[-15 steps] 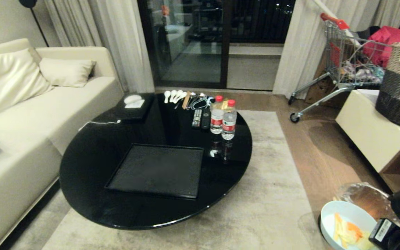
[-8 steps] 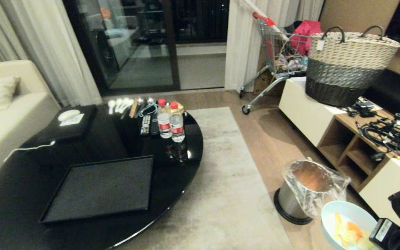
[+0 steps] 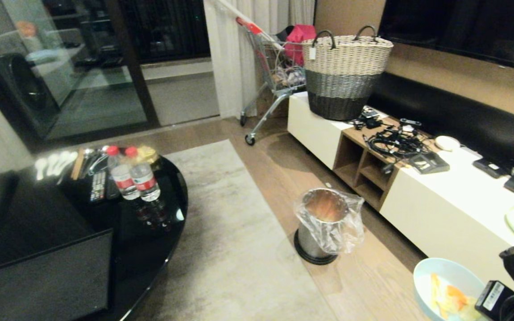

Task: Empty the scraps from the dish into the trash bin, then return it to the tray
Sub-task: Move the bowl over the trash can

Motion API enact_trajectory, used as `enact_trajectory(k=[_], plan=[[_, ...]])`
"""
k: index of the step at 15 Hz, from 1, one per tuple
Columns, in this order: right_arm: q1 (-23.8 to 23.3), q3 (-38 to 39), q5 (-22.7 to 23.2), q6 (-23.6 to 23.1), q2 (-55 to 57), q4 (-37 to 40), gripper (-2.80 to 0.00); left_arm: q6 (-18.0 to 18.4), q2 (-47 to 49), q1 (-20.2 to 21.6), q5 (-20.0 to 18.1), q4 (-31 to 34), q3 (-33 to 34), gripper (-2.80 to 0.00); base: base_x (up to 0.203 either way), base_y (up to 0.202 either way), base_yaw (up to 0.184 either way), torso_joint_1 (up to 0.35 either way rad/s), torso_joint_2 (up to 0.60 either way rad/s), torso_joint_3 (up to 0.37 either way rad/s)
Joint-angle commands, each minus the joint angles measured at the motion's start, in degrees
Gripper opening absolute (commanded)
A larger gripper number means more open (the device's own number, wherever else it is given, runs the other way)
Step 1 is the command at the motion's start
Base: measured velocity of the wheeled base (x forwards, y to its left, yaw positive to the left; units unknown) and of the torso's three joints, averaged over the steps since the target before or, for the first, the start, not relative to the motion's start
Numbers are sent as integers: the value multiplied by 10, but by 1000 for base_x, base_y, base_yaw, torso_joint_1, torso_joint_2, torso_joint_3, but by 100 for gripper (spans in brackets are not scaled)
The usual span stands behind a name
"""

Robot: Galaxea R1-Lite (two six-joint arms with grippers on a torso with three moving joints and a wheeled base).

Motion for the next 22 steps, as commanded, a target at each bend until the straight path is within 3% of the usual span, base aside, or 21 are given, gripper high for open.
enact_trajectory(k=[1,6,22], plan=[[0,1,-1,3,0,0,-280,0,0,0,0,0,0,-280,-2,12,-167,1,2,-1],[1,1,-1,1,1,-2,-280,0,0,0,0,0,0,-280,0,7,-141,2,1,4],[1,27,1,-15,-32,-2,-280,0,0,0,0,0,0,-280,0,0,0,0,0,0]])
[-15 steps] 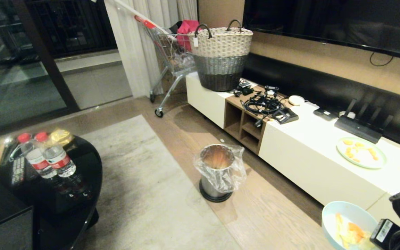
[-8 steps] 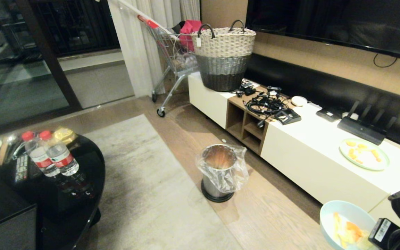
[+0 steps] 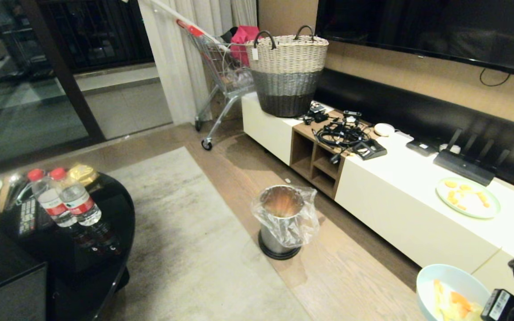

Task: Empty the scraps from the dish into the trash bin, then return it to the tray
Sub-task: Move the bowl over the trash can

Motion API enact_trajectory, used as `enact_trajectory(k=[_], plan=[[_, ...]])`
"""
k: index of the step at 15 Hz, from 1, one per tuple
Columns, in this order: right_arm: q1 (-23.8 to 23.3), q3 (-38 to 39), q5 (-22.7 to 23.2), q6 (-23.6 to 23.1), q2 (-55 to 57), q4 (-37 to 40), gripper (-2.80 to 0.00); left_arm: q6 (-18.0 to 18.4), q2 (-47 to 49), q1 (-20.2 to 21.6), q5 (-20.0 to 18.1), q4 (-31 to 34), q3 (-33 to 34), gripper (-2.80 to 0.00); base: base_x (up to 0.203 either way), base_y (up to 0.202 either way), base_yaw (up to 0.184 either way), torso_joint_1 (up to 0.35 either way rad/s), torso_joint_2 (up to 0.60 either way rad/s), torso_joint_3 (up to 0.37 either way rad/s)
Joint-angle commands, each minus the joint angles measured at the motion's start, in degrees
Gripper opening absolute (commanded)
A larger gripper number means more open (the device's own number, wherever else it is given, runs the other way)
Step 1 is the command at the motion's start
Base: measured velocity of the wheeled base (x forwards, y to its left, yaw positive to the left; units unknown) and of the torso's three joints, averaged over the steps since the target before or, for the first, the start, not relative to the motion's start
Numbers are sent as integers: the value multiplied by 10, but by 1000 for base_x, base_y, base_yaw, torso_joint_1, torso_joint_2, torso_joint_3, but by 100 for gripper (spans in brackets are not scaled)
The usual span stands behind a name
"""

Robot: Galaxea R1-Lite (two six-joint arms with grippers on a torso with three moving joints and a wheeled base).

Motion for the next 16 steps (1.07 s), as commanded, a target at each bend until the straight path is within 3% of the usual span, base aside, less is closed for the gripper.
enact_trajectory(k=[1,6,16], plan=[[0,4,-2,3,-7,0,-280,0,0,0,0,0,0,-280,0,0,0,0,0,0],[0,6,-3,4,-8,0,-280,0,0,0,0,0,0,-280,0,0,0,0,0,0],[0,6,-2,5,-5,-1,-280,0,0,0,0,0,0,-280,178,0,1,4,2,3]])
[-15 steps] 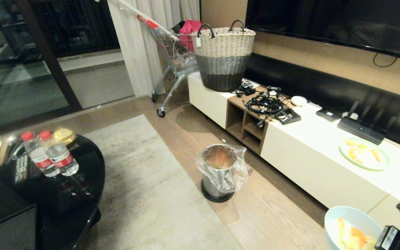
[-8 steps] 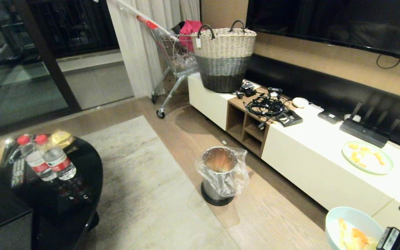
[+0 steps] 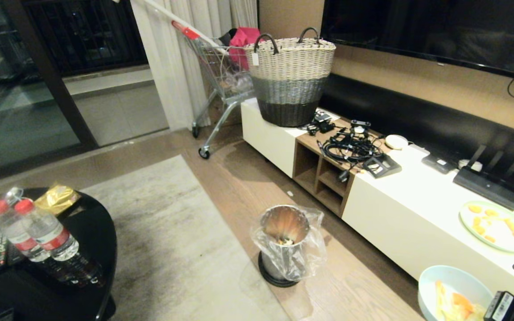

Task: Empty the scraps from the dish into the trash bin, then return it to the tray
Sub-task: Move the bowl over the trash can

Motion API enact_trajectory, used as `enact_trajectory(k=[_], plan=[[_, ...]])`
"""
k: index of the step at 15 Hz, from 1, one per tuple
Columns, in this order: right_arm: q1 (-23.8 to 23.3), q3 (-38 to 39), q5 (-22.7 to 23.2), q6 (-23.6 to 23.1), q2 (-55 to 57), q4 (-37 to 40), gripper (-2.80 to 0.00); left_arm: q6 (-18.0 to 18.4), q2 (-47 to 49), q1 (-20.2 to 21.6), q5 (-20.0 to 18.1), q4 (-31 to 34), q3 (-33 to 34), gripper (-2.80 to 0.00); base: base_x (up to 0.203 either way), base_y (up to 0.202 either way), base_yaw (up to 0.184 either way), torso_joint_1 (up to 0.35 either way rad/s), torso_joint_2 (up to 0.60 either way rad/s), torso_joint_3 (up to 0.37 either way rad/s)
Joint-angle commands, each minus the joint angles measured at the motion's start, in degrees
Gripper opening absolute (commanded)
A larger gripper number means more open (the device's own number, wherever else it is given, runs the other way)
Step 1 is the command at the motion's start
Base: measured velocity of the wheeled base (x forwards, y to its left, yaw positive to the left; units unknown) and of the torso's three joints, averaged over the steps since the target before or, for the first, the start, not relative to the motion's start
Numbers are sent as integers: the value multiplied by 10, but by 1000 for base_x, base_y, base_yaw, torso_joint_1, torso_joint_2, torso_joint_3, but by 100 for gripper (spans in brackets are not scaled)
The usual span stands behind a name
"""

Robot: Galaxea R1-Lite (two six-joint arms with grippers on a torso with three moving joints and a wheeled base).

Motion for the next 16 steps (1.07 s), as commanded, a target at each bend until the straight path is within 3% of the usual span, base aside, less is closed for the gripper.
enact_trajectory(k=[1,8,10,13,16], plan=[[0,-2,-1,3,5,0,-280,0,0,0,0,0,0,-280,188,0,1,2,2,6],[0,-7,-2,-4,15,-8,-280,0,0,0,0,0,0,-280,147,0,1,3,3,2],[-1,-22,-2,-59,16,-8,-280,0,0,0,0,0,0,-280,0,0,0,0,0,0],[-1,-90,5,-81,52,-4,-280,0,0,0,0,0,0,-280,0,0,0,0,0,0],[0,-145,15,-150,107,-12,-280,0,0,0,0,0,0,-280,0,0,0,0,0,0]])
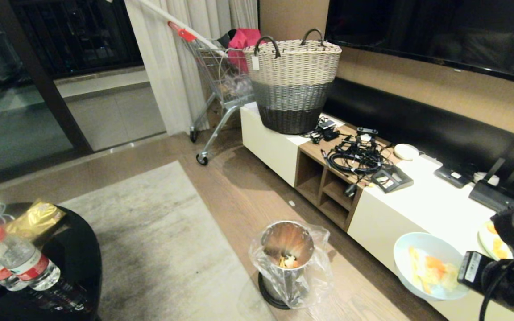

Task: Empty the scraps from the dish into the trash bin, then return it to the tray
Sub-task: Move the bowl over the trash can

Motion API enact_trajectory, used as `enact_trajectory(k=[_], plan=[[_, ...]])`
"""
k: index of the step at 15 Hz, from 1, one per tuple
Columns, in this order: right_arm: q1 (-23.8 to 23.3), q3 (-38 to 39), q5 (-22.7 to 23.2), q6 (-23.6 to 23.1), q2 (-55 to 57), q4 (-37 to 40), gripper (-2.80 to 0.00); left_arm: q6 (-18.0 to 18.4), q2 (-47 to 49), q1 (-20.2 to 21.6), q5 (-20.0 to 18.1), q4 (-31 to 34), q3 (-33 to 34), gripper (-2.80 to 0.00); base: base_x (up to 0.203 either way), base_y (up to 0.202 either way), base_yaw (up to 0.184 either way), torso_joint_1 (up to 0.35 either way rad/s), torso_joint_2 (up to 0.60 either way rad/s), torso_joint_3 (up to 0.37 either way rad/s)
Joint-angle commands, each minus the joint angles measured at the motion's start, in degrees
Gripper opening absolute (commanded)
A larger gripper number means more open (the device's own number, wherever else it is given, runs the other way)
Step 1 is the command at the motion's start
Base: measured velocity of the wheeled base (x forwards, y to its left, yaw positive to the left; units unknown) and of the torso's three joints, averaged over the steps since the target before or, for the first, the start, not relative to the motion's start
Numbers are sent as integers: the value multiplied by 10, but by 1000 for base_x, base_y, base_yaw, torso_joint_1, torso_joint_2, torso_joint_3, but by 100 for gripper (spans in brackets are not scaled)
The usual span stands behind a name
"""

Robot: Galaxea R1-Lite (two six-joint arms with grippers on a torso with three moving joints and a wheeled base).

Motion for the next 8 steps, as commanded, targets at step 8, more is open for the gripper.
enact_trajectory(k=[8], plan=[[0,-87,41,-61,150,-101,-280,-1,0,0,0,0,0,-280,0,0,0,0,0,0]])
